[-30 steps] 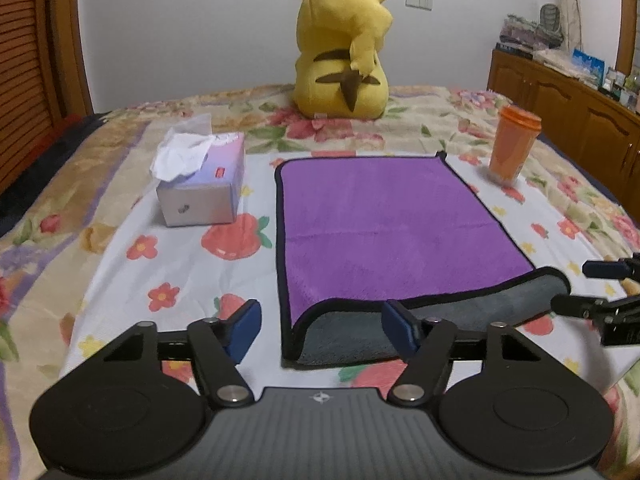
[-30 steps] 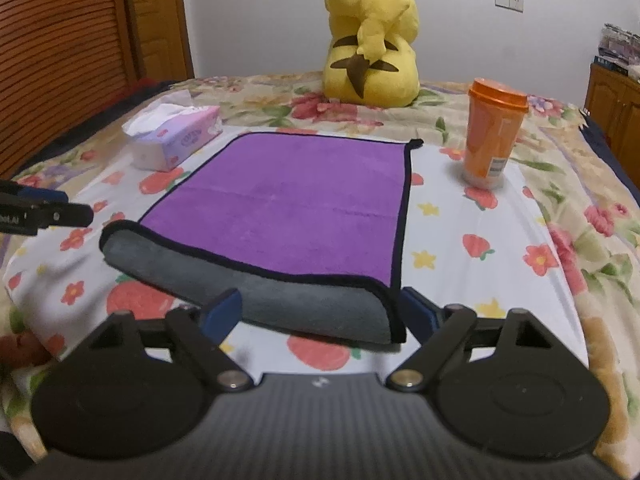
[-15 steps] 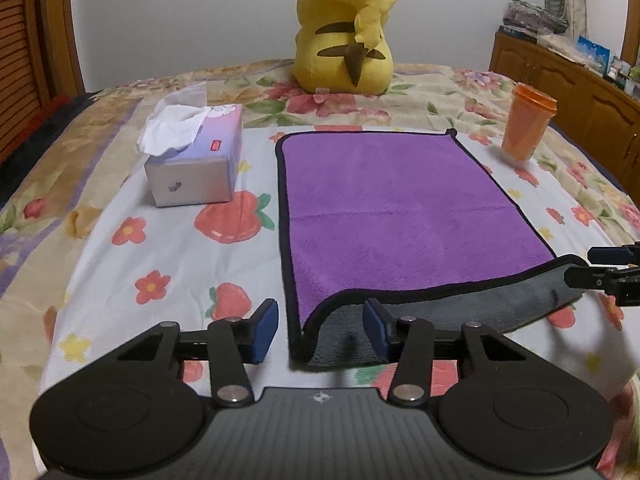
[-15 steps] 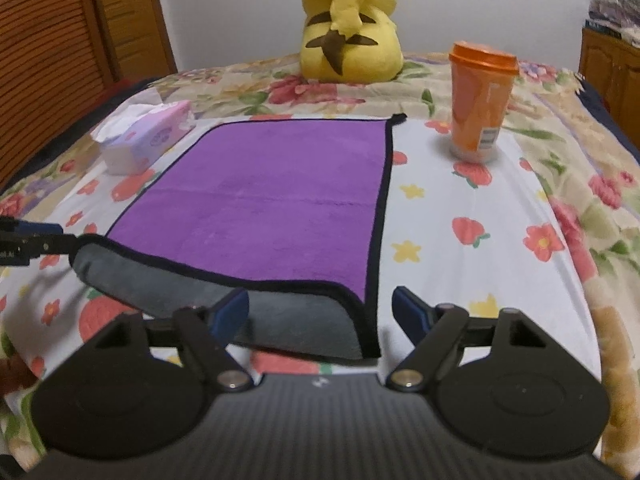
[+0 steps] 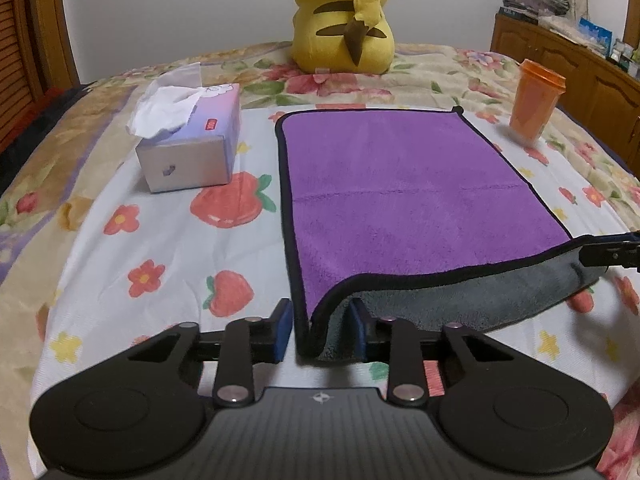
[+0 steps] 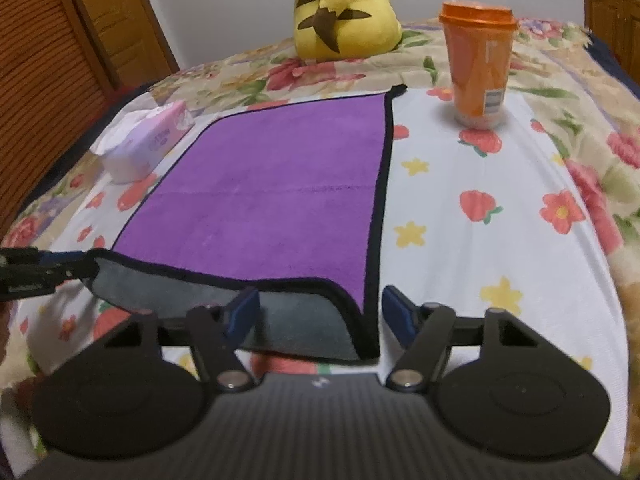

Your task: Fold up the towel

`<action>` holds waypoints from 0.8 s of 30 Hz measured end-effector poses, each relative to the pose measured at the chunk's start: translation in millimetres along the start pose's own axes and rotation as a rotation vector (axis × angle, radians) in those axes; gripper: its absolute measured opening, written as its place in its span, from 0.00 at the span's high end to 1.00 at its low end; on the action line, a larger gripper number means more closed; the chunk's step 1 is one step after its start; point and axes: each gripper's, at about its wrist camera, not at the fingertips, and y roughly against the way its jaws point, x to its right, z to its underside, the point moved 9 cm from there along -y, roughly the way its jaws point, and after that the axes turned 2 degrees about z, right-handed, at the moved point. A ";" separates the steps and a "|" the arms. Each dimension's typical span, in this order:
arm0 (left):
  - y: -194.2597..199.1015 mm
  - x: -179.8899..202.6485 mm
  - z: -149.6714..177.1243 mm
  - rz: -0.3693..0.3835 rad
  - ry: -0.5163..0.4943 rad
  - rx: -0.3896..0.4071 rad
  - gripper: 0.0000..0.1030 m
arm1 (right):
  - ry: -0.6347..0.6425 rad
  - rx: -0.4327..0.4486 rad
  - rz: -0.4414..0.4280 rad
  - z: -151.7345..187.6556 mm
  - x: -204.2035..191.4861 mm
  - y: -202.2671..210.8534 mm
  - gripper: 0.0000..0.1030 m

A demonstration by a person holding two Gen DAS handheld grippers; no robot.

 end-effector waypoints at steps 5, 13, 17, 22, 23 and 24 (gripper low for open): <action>0.6 4.6 0.0 0.021 -0.004 0.005 0.80 | -0.016 -0.010 -0.018 -0.9 3.0 0.8 0.46; -1.4 6.7 2.0 0.023 -0.004 -0.002 0.80 | -0.019 -0.049 -0.025 3.2 6.5 -1.2 0.64; -1.9 7.0 2.0 0.016 -0.009 -0.001 0.85 | -0.007 -0.044 -0.024 2.4 6.7 0.1 0.79; -2.0 8.5 2.3 0.033 -0.003 -0.003 0.94 | 0.013 -0.044 -0.028 2.8 6.0 -0.6 0.92; -1.4 9.4 2.0 0.040 -0.004 -0.003 0.94 | 0.017 -0.040 -0.029 2.5 5.5 -0.1 0.92; -0.3 10.5 1.1 0.044 -0.006 -0.002 0.94 | 0.020 -0.037 -0.029 2.0 4.9 0.1 0.92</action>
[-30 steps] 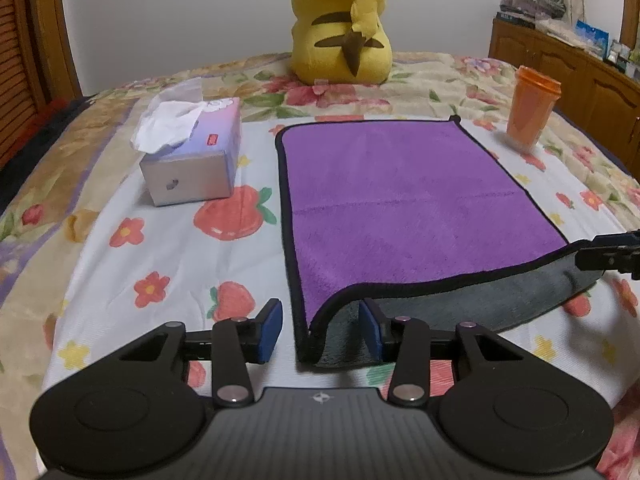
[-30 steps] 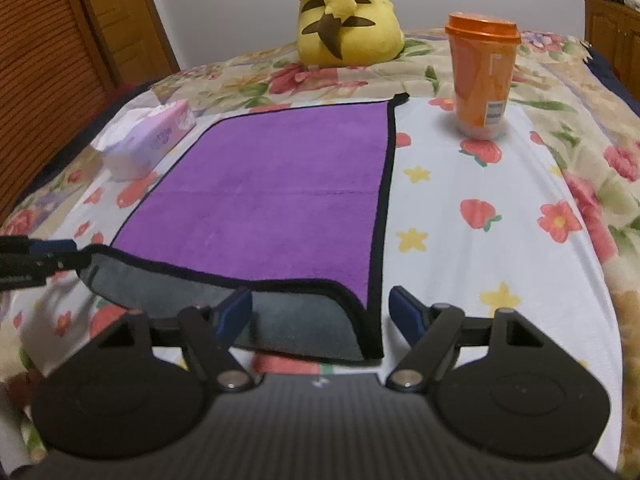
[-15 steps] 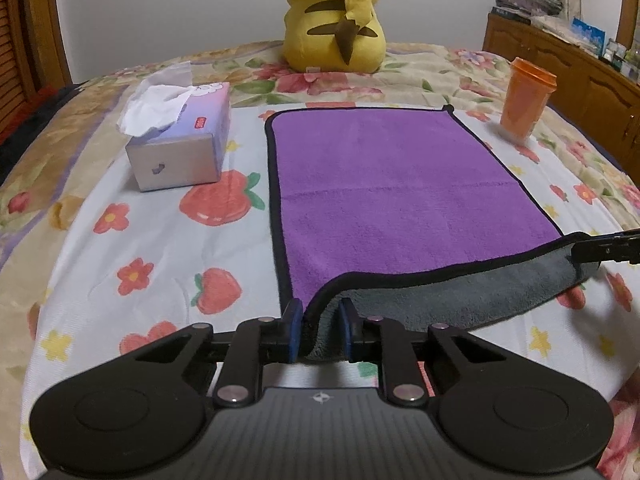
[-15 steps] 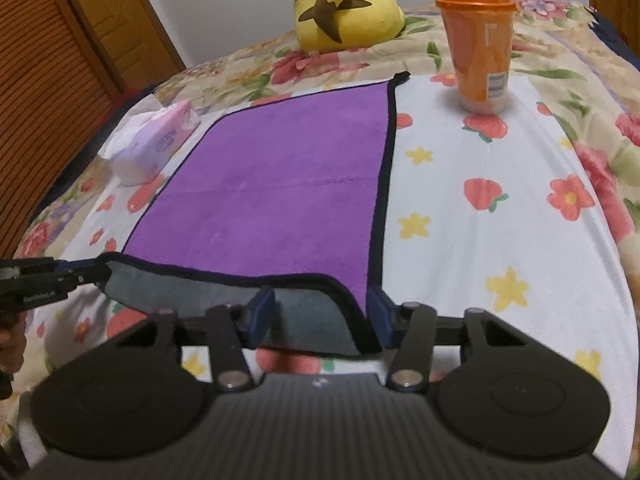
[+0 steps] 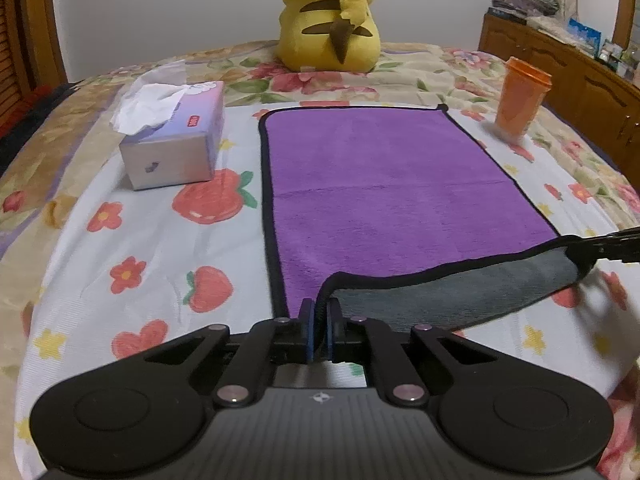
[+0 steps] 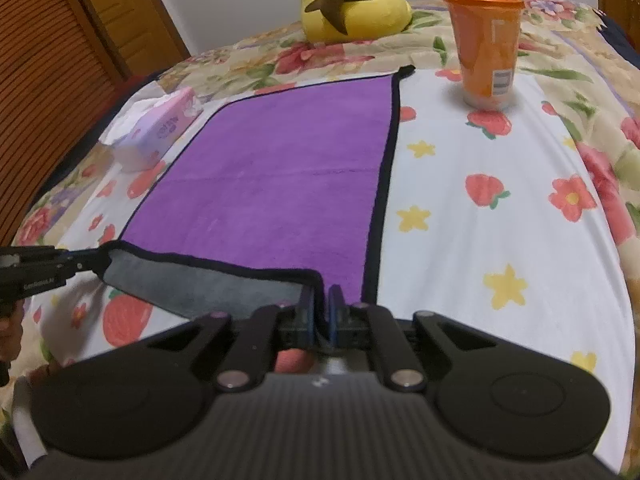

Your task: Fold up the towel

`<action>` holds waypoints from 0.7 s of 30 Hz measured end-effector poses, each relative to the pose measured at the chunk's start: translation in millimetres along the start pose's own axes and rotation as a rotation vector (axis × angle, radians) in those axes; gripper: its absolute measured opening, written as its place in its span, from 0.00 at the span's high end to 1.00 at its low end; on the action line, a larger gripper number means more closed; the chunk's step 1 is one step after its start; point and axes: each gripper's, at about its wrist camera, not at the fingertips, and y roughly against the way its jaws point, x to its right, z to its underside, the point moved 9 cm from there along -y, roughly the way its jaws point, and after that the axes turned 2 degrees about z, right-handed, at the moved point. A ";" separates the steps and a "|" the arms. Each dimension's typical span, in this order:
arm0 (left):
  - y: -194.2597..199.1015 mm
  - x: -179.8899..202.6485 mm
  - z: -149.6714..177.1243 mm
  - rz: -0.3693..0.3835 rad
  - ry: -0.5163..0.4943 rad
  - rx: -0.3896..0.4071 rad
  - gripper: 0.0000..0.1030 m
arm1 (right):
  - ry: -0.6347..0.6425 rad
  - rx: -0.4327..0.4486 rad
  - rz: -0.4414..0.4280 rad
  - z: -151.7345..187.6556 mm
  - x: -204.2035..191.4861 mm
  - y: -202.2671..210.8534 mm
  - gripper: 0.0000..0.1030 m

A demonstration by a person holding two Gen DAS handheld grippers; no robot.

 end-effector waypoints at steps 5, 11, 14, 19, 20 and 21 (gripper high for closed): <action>10.7 4.1 -8.3 0.012 -0.006 0.036 0.94 | 0.004 0.045 -0.003 -5.8 -1.6 5.5 0.94; 20.5 7.2 -18.0 0.004 -0.017 0.079 0.94 | 0.000 0.118 -0.007 -18.3 -2.6 14.7 0.95; 25.5 6.6 -23.9 0.002 -0.014 0.101 0.94 | 0.008 0.144 -0.011 -24.7 -4.2 16.6 0.95; 31.3 4.6 -32.0 0.012 -0.007 0.119 0.95 | 0.030 0.188 -0.003 -36.4 -6.4 18.2 0.95; 32.4 4.9 -33.3 0.012 -0.008 0.123 0.95 | 0.029 0.197 -0.005 -38.5 -6.5 18.7 0.95; 33.2 5.0 -35.0 0.012 -0.011 0.126 0.95 | 0.032 0.205 -0.005 -40.3 -7.1 19.5 0.95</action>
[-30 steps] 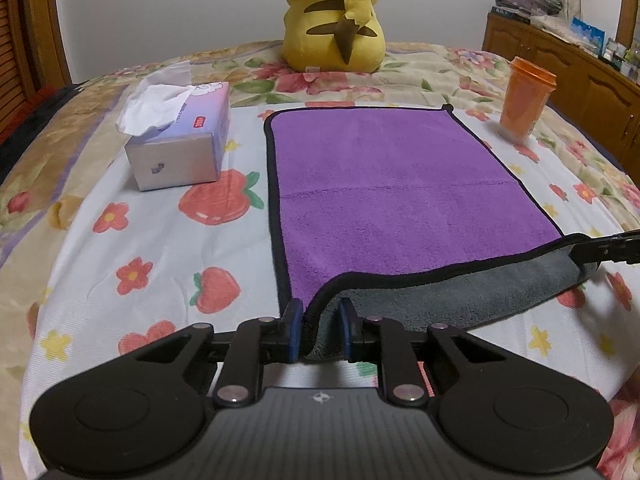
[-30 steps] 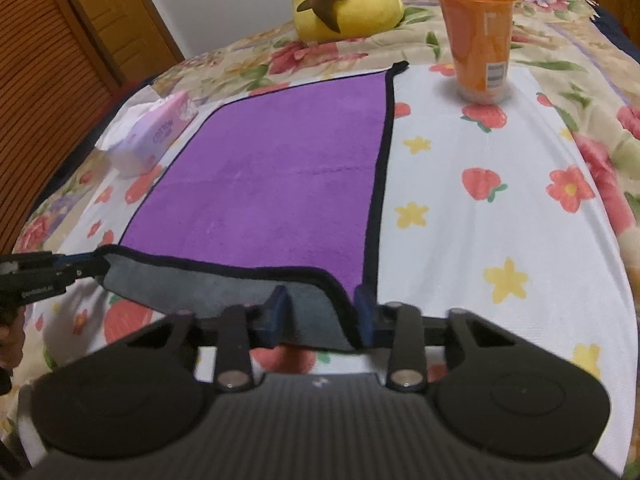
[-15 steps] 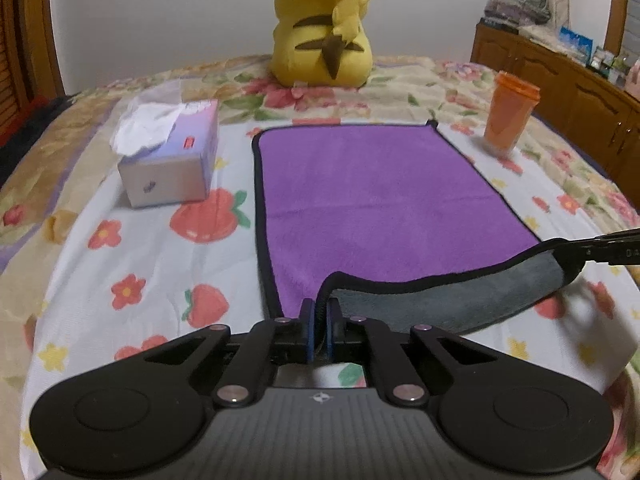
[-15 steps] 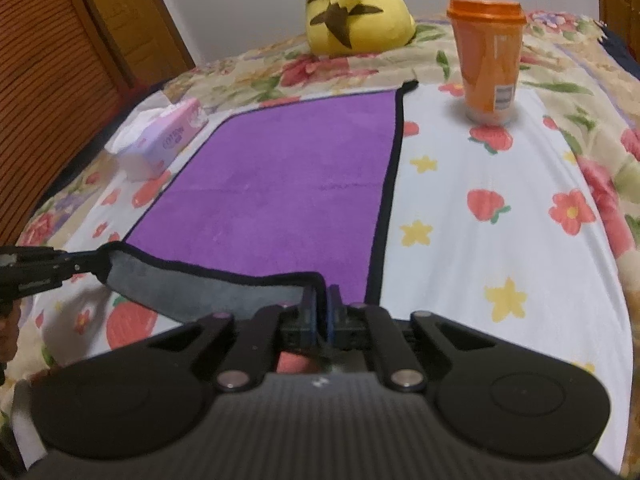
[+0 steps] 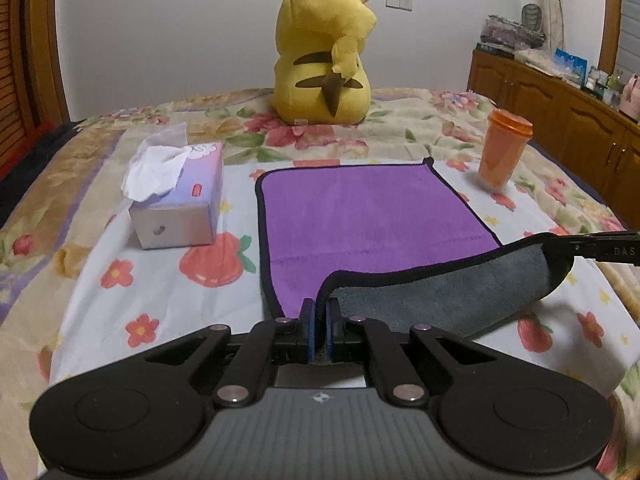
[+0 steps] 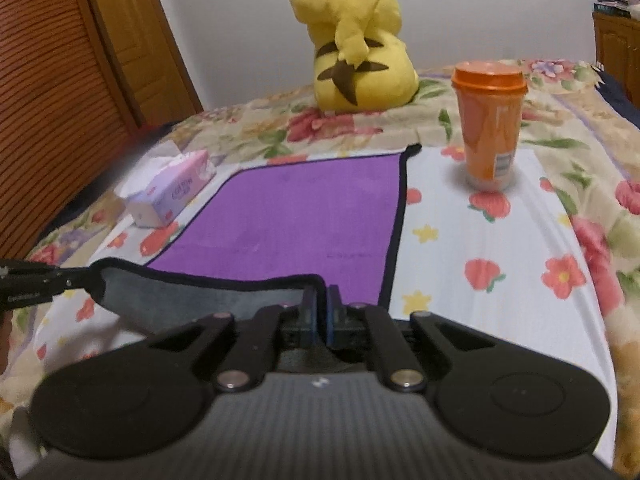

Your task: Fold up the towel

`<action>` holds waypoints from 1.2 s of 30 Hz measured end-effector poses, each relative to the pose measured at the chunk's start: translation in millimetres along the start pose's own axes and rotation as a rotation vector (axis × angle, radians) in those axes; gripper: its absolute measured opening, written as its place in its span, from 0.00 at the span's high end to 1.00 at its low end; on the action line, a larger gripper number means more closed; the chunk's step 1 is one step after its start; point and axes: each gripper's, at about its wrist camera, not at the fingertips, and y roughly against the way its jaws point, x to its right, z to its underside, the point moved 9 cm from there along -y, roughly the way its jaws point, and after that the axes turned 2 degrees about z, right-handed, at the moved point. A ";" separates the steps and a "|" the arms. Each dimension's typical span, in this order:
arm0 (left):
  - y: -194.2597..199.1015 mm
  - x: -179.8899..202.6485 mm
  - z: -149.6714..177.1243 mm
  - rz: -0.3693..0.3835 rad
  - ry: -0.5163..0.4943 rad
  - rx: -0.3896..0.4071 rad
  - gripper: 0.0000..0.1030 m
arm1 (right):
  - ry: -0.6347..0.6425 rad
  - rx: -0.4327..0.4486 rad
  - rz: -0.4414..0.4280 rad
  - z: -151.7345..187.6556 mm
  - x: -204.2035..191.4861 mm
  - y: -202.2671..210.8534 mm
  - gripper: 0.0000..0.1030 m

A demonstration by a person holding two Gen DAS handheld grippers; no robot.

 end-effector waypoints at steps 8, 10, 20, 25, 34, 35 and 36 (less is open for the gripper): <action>-0.9 0.5 -19.0 -0.014 -0.031 0.037 0.95 | 0.054 0.066 -0.005 -18.8 -6.8 2.6 0.95; -3.5 0.8 -24.6 -0.012 -0.038 0.042 0.95 | 0.063 0.070 -0.007 -22.0 -6.0 -0.5 0.95; -23.9 0.0 -42.7 -0.016 -0.077 0.049 0.95 | 0.107 0.064 0.017 -27.8 0.1 -20.9 0.95; -30.0 -2.1 -51.4 -0.016 -0.082 0.054 0.95 | 0.137 0.059 0.035 -31.2 1.0 -28.7 0.95; -31.2 -4.8 -73.4 -0.003 -0.084 0.082 0.95 | 0.175 0.111 0.054 -55.2 0.1 -27.7 0.95; -32.0 -5.2 -75.8 -0.001 -0.084 0.085 0.95 | 0.177 0.117 0.056 -58.1 0.7 -27.9 0.95; -33.0 -5.3 -78.4 -0.001 -0.089 0.088 0.95 | 0.178 0.125 0.059 -61.7 1.3 -28.0 0.95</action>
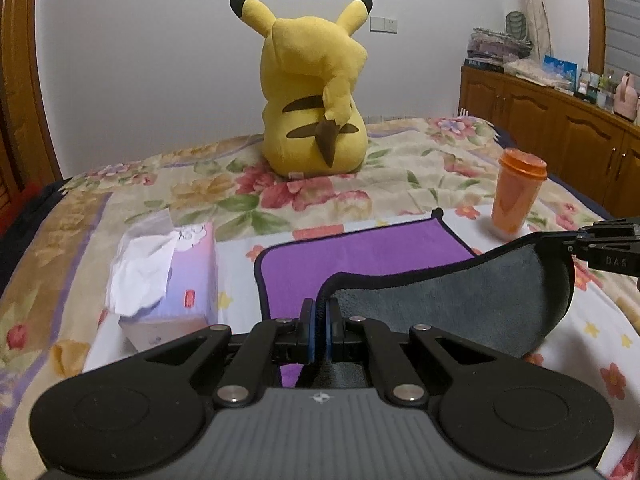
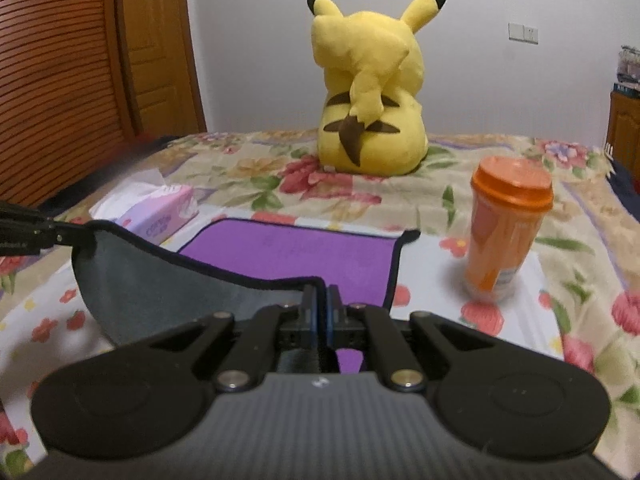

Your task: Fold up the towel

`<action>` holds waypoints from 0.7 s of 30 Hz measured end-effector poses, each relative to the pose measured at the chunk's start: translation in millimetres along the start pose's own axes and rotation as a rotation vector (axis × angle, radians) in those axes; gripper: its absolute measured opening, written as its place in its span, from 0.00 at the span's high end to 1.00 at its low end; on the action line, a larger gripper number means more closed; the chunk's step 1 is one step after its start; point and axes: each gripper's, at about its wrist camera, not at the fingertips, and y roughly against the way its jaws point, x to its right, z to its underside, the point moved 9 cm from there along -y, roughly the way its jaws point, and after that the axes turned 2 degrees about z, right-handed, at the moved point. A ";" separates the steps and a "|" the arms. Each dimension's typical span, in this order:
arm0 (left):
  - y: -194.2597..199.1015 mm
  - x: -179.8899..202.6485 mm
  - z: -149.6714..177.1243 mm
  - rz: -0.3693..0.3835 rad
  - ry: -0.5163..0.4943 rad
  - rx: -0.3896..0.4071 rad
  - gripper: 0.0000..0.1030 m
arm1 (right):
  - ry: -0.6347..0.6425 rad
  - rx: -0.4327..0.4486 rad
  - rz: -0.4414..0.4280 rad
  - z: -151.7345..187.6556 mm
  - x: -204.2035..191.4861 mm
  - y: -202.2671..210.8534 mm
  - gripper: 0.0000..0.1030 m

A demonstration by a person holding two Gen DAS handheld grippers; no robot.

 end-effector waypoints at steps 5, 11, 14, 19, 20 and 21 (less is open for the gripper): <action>-8.3 -4.4 -11.5 -0.011 -0.011 0.019 0.95 | 0.021 0.042 0.027 -15.8 3.7 -5.0 0.96; -17.4 -12.7 -31.7 -0.033 -0.018 0.051 0.95 | 0.063 0.067 0.039 -32.7 3.4 -20.5 0.96; -23.1 -17.4 -39.1 -0.036 -0.014 0.055 0.95 | 0.083 0.075 0.041 -41.6 1.7 -30.1 0.96; -34.1 -22.6 -50.3 -0.056 -0.023 0.063 0.95 | 0.139 0.114 0.077 -55.5 -0.1 -39.0 0.96; -36.2 -23.5 -53.7 -0.061 -0.025 0.069 0.95 | 0.146 0.121 0.084 -58.0 0.7 -41.1 0.96; -38.8 -24.6 -57.5 -0.066 -0.023 0.075 0.95 | 0.151 0.126 0.088 -60.3 1.5 -43.0 0.96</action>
